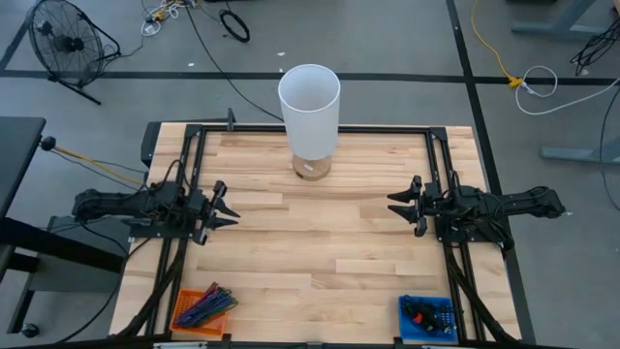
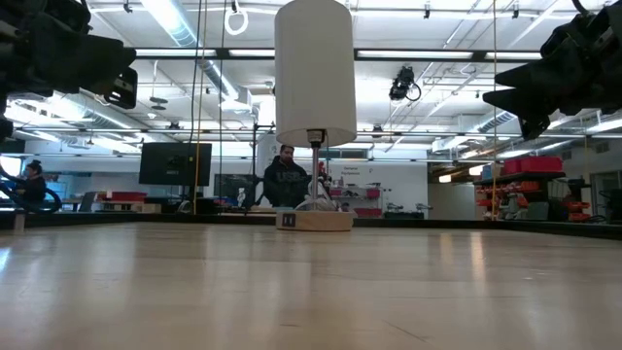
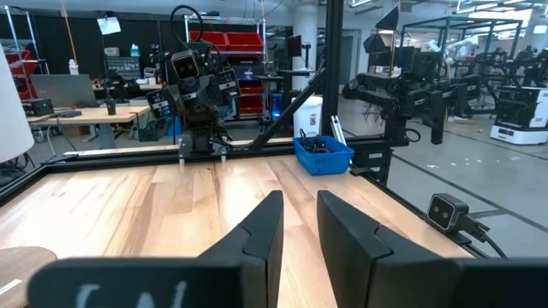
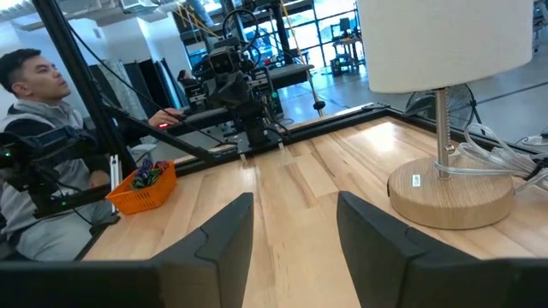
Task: Pick & Place USB Port
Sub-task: Return to Home Position
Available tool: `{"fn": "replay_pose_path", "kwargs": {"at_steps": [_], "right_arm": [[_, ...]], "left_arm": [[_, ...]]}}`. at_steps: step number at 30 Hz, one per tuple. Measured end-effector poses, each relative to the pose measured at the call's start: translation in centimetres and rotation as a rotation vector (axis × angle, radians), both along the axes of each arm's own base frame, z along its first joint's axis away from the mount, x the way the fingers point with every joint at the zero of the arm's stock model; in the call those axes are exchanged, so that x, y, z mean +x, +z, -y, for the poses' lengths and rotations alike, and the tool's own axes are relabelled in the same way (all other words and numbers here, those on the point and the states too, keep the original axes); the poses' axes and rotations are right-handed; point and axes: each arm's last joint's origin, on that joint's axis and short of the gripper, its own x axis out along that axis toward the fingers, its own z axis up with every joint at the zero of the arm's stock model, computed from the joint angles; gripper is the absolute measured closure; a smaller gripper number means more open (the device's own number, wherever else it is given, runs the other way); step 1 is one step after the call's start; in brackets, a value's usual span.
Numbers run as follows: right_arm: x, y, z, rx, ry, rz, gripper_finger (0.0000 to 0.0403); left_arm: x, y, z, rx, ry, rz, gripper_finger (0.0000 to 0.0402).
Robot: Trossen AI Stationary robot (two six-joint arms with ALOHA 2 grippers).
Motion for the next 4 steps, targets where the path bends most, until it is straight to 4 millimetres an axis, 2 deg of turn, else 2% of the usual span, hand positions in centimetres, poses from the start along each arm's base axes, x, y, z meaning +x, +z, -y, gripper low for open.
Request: {"fn": "replay_pose_path", "kwargs": {"at_steps": [4], "right_arm": [[0.00, 0.00, 0.00, 0.000, 0.000, 0.000, 0.0234]], "left_arm": [[0.00, 0.00, 0.00, 0.000, 0.000, 0.000, 0.0323]]}}
